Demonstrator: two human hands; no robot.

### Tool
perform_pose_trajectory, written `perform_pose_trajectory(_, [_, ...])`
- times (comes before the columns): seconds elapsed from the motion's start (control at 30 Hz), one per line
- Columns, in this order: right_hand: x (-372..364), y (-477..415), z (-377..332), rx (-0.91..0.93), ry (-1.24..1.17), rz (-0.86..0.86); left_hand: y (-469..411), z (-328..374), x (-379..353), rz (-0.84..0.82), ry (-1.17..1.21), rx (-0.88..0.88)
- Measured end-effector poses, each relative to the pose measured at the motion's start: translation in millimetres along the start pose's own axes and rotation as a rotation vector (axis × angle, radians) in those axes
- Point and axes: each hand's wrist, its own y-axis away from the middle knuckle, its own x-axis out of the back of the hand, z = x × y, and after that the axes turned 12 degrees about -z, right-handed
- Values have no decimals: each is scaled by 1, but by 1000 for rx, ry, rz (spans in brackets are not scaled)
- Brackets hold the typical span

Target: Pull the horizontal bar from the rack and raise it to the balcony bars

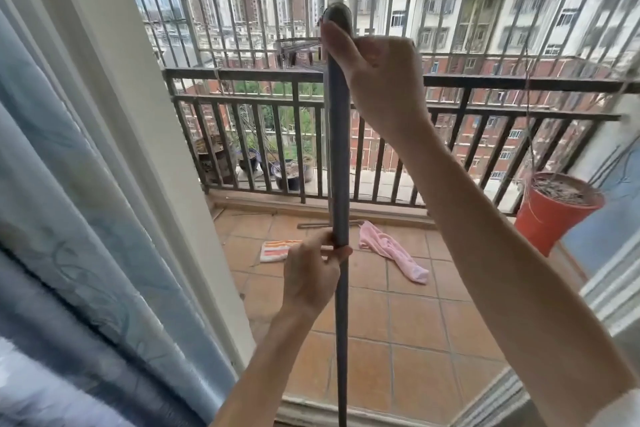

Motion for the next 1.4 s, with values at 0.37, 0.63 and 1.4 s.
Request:
perform_pose_trajectory(0.37, [-16, 56, -1, -8, -45, 176, 22, -35, 6, -291, 63, -36])
perform_pose_trajectory(0.63, [-28, 88, -24, -43, 10, 142, 45, -55, 26, -446, 156, -133])
perform_pose_trajectory(1.4, [-58, 99, -68, -395, 440, 350, -243, 76, 196, -372, -138, -839])
